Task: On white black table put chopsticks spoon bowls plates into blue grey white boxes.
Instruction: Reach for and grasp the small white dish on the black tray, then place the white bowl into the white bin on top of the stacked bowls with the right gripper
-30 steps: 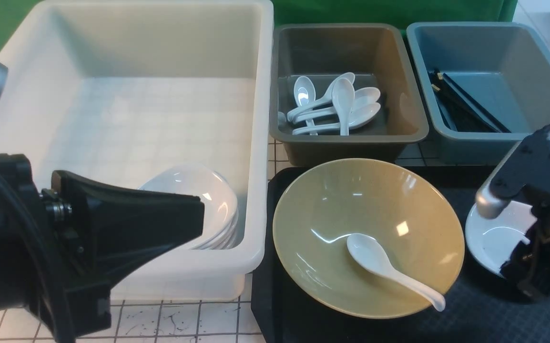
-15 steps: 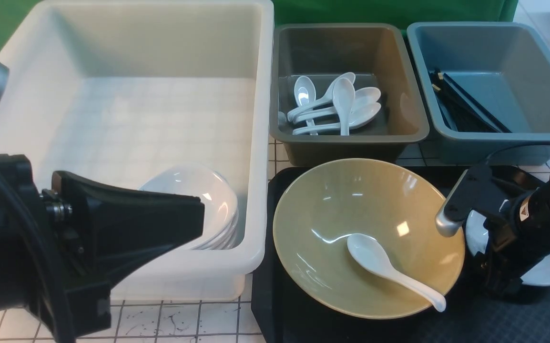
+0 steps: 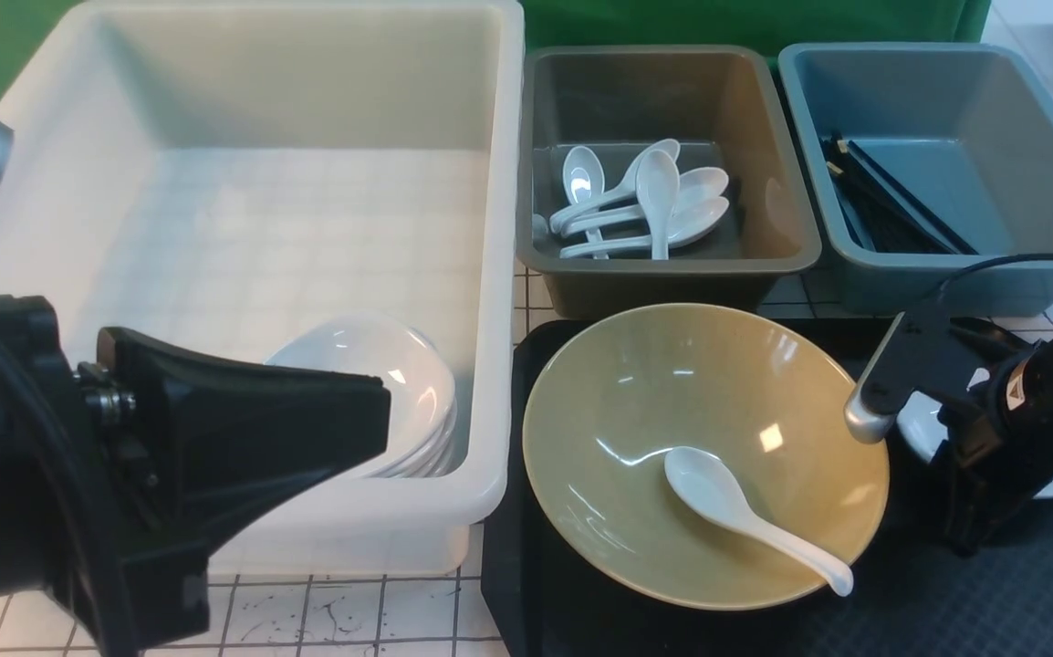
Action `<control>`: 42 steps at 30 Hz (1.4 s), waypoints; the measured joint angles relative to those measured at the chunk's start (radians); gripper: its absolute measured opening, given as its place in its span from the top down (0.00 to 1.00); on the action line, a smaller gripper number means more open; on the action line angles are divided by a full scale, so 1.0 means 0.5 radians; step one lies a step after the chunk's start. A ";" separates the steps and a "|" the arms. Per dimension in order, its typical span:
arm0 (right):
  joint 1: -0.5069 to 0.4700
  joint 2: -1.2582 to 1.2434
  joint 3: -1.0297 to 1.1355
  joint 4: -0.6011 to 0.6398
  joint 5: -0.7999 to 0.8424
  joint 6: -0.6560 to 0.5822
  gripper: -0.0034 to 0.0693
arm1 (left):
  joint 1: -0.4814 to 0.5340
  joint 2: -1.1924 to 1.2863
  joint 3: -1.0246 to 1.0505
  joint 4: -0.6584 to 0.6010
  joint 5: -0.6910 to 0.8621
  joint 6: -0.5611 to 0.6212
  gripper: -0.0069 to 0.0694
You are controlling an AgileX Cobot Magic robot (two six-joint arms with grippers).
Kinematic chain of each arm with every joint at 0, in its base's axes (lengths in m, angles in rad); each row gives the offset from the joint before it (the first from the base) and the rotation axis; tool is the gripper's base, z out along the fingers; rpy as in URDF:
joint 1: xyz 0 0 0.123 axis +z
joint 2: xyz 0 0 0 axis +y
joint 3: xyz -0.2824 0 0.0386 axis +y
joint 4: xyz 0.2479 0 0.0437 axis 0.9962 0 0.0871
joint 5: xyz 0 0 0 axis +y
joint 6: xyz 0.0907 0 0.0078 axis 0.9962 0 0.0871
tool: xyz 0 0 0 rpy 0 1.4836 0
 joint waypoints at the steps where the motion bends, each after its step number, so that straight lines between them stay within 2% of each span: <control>1: 0.007 -0.043 -0.011 -0.004 0.078 0.050 0.77 | 0.000 -0.008 0.000 0.000 0.000 0.000 0.91; 5: 0.063 -0.272 -0.074 0.018 0.476 0.258 0.85 | 0.000 -0.059 0.000 0.003 0.000 0.000 0.91; 8: 0.091 -0.459 -0.133 0.052 0.873 0.377 0.88 | 0.000 -0.101 0.000 0.021 0.001 0.000 0.91; 13: 0.236 -0.724 -0.373 0.100 1.123 0.494 0.88 | 0.000 -0.111 0.000 0.089 0.042 -0.029 0.91; 16: 0.471 -0.757 -0.659 0.203 1.144 0.490 0.88 | 0.000 -0.111 0.000 0.244 0.051 -0.190 0.91; 19: 0.761 -0.683 -0.935 0.260 1.083 0.424 0.88 | 0.000 -0.129 0.000 0.564 0.098 -0.506 0.91; 21: 1.034 -0.544 -1.171 0.271 0.971 0.271 0.88 | 0.000 -0.171 0.000 0.816 0.159 -0.795 0.91; 25: 1.355 -0.246 -1.482 0.290 0.775 -0.106 0.88 | 0.000 -0.323 0.000 1.253 0.256 -1.221 0.91; 27: 1.459 -0.051 -1.632 0.305 0.700 -0.279 0.88 | 0.000 -0.424 0.000 1.366 0.281 -1.382 0.91; 30: 1.516 0.244 -1.837 0.315 0.655 -0.419 0.88 | 0.000 -0.557 0.000 1.416 0.334 -1.482 0.91; 35: 1.518 0.705 -2.145 0.293 0.657 -0.500 0.88 | 0.000 -0.692 0.000 1.412 0.459 -1.507 0.91; 42: 1.518 1.094 -2.444 0.114 0.773 -0.388 0.88 | 0.000 -0.754 0.000 1.412 0.569 -1.498 0.91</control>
